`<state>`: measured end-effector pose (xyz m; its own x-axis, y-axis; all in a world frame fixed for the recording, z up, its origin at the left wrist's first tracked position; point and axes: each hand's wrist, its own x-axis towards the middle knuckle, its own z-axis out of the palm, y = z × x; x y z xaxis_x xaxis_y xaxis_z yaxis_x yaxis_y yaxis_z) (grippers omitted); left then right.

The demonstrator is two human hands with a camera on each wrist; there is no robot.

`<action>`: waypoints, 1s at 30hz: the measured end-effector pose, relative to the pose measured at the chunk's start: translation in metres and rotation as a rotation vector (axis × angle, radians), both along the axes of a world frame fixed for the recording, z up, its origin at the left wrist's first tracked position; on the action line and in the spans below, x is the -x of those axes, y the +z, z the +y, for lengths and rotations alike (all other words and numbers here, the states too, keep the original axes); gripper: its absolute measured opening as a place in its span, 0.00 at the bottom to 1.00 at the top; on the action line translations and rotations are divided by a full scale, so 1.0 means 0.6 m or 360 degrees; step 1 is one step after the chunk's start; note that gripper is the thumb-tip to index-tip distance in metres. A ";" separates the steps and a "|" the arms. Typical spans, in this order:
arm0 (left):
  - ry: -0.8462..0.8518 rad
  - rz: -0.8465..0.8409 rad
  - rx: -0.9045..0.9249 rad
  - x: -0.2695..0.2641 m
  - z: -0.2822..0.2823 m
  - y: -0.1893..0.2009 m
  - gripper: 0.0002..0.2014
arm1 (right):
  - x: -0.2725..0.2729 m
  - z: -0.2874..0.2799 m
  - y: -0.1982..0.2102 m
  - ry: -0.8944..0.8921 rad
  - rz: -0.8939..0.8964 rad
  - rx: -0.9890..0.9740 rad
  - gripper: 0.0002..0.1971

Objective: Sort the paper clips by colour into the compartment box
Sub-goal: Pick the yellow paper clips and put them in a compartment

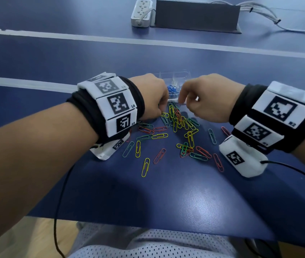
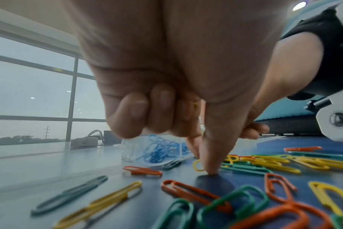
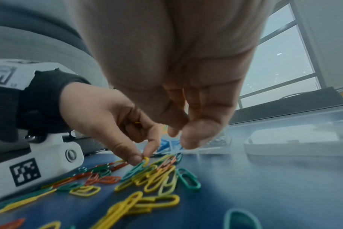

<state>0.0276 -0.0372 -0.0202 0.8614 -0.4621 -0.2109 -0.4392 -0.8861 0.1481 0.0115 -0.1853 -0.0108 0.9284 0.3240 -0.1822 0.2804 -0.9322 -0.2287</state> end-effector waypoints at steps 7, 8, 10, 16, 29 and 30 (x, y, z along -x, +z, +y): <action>0.0096 0.0109 0.0138 0.006 0.010 0.005 0.04 | -0.002 0.030 -0.020 -0.0016 0.0110 0.0115 0.16; 0.0123 0.0128 0.0169 0.007 0.013 0.006 0.05 | -0.002 0.032 -0.022 -0.0013 0.0099 0.0145 0.16; 0.0169 0.0196 0.0227 0.008 0.019 0.007 0.07 | -0.003 0.032 -0.025 -0.0003 0.0083 0.0213 0.17; 0.0244 0.0553 0.0554 0.012 0.044 0.007 0.04 | -0.007 0.036 -0.021 -0.0018 0.0067 0.0195 0.12; 0.0588 0.0932 0.0923 0.036 0.095 -0.004 0.04 | -0.003 0.035 -0.002 -0.0331 0.0840 -0.0929 0.06; 0.0569 0.0913 0.0891 0.039 0.098 -0.006 0.05 | 0.000 0.036 -0.006 -0.0288 0.0925 -0.0984 0.04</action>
<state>0.0045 0.0216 -0.0236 0.8050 -0.3501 -0.4790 0.1264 -0.6876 0.7150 0.0114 -0.1638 -0.0141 0.7895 0.3777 -0.4838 -0.1789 -0.6124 -0.7700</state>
